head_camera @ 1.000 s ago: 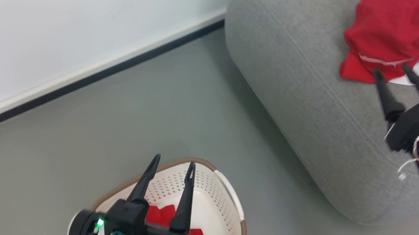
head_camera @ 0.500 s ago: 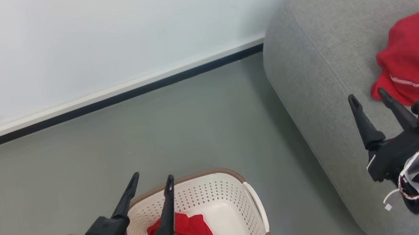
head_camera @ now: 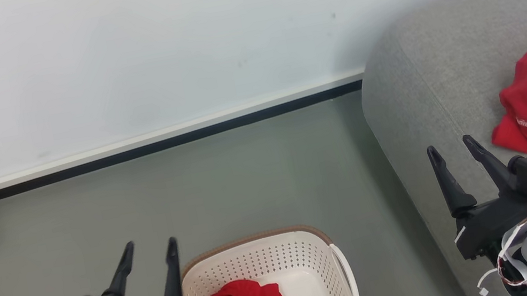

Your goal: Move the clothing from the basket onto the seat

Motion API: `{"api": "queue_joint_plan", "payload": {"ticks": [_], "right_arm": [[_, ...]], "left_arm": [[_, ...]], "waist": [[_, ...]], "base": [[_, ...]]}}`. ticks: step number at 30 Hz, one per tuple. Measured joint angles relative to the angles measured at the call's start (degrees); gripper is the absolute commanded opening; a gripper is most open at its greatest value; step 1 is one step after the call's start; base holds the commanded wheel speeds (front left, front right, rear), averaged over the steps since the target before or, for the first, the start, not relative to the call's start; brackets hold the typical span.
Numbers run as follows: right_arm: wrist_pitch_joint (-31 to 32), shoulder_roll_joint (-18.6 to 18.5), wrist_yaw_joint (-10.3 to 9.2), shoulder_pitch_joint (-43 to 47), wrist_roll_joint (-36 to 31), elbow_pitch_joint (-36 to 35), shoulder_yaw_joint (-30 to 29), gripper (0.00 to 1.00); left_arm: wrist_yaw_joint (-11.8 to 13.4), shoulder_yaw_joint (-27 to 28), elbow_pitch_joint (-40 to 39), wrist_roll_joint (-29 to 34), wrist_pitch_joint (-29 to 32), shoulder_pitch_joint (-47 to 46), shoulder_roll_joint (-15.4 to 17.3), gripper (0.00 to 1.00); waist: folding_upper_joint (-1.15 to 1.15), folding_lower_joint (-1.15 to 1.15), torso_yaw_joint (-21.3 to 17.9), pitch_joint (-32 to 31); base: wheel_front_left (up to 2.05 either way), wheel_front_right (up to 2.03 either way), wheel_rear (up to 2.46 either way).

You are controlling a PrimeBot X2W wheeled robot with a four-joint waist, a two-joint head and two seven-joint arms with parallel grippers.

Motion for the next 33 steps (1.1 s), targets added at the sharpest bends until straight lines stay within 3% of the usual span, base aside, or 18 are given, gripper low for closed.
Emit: {"api": "queue_joint_plan", "payload": {"ticks": [20,33], "right_arm": [[0.6,-2.3,-2.76,6.6,-0.6,-7.0,-0.1,1.00],[2.5,-3.6,-3.90,7.9,-1.0,-11.1,-1.0,1.00]], "left_arm": [[1.9,6.6,1.1,-1.2,-1.0,5.2,0.3,1.00],[2.0,7.7,0.4,-1.2,-1.0,6.9,-0.4,1.00]], "waist": [[0.01,0.00,1.4,-4.0],[0.01,0.00,1.0,-4.0]], "base": [[0.00,0.00,0.00],[0.00,0.00,0.00]]}}
